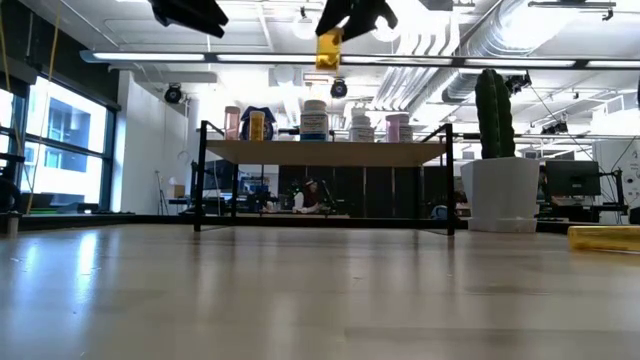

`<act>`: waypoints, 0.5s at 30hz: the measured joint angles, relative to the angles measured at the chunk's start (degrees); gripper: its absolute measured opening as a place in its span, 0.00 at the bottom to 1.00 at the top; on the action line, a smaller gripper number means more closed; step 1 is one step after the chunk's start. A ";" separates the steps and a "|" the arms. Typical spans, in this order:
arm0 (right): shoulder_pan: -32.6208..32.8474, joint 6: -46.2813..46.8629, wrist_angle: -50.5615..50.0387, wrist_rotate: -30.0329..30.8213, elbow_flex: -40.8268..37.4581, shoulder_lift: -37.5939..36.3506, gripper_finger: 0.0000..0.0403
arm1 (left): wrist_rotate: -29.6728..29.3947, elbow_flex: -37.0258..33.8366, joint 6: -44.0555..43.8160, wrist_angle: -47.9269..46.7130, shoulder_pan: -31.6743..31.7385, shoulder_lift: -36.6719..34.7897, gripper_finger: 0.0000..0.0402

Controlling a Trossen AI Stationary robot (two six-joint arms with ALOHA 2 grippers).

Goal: Pick and place medicine bottles onto shelf by color
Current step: Put the orange pill bottle on the shelf

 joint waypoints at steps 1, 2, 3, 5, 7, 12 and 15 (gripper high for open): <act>-0.37 -0.05 -1.30 -0.02 1.22 0.00 0.48 | 0.07 0.00 -0.01 0.00 0.26 0.00 0.60; -0.72 -0.07 -2.74 -0.04 2.59 0.02 0.48 | 0.09 0.00 0.02 0.00 0.48 0.00 0.60; -1.08 -0.08 -3.91 -0.03 4.05 0.02 0.48 | 0.09 0.00 -0.01 0.00 0.66 0.00 0.60; -1.78 -0.07 -5.80 0.31 7.26 0.02 0.48 | 0.11 0.00 -0.01 0.00 1.01 0.00 0.60; -2.46 -0.13 -8.44 0.81 10.58 0.02 0.48 | 0.13 0.00 0.02 0.02 1.34 0.00 0.60; -3.44 -3.08 -12.46 1.11 17.61 -0.06 0.48 | 0.13 0.00 -0.01 0.02 2.05 0.00 0.60; -3.65 -4.56 -14.86 1.05 18.69 -0.07 0.48 | 0.15 0.00 -0.01 0.02 2.55 0.00 0.60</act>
